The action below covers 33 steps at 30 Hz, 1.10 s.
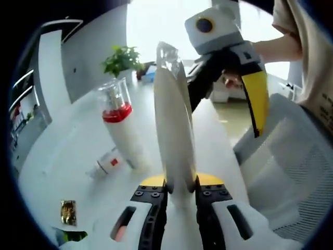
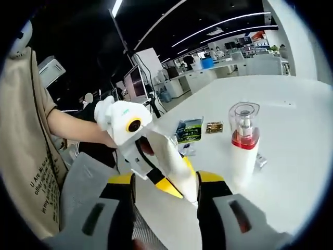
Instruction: Arrange the skincare products in the storage area until every visible bottle or jar stands upright without overlapping.
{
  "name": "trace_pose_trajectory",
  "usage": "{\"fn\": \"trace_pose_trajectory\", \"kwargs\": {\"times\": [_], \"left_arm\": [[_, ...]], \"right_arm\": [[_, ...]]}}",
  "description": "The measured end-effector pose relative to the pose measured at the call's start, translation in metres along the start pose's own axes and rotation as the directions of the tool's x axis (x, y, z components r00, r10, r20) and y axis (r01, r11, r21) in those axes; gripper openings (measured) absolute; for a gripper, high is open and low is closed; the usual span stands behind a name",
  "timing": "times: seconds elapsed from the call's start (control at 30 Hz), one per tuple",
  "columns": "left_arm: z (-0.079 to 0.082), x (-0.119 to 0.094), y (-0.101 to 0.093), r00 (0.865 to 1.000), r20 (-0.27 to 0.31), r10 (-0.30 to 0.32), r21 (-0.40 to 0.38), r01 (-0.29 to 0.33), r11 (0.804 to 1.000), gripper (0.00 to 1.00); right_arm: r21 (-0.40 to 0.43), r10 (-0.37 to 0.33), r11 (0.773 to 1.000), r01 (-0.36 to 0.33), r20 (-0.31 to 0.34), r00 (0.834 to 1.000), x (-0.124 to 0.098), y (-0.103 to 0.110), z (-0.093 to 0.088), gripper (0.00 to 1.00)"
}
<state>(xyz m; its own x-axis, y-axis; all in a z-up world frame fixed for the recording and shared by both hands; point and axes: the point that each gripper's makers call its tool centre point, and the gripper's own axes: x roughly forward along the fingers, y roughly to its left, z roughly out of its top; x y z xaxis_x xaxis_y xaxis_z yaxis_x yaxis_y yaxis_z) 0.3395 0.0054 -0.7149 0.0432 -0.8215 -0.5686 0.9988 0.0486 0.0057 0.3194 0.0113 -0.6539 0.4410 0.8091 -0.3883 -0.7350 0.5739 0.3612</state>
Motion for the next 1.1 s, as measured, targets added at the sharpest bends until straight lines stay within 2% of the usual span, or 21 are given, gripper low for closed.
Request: {"fn": "trace_pose_trajectory", "kwargs": {"times": [0.1,0.27,0.63,0.83,1.1], "left_arm": [[0.001,0.001,0.007,1.0,0.0,0.004,-0.003,-0.004,1.0,0.16],[0.001,0.003,0.015,1.0,0.003,0.003,0.001,-0.003,1.0,0.16],[0.002,0.005,0.036,1.0,0.001,0.021,0.008,-0.021,1.0,0.17],[0.004,0.007,0.053,0.999,0.006,0.04,0.001,-0.04,0.999,0.17],[0.006,0.011,0.072,0.999,0.01,0.045,0.006,-0.045,0.999,0.17]], "right_arm": [[0.004,-0.033,0.999,0.033,-0.008,0.999,-0.001,-0.006,-0.006,0.61],[0.009,-0.068,0.998,0.068,-0.013,0.998,-0.003,-0.012,-0.014,0.68],[0.017,-0.119,0.993,0.119,-0.034,0.992,-0.011,-0.02,-0.029,0.74],[0.023,-0.158,0.987,0.159,-0.033,0.987,-0.013,-0.028,-0.034,0.84],[0.048,-0.153,0.987,0.154,-0.012,0.988,-0.012,-0.028,-0.033,0.88]]}}
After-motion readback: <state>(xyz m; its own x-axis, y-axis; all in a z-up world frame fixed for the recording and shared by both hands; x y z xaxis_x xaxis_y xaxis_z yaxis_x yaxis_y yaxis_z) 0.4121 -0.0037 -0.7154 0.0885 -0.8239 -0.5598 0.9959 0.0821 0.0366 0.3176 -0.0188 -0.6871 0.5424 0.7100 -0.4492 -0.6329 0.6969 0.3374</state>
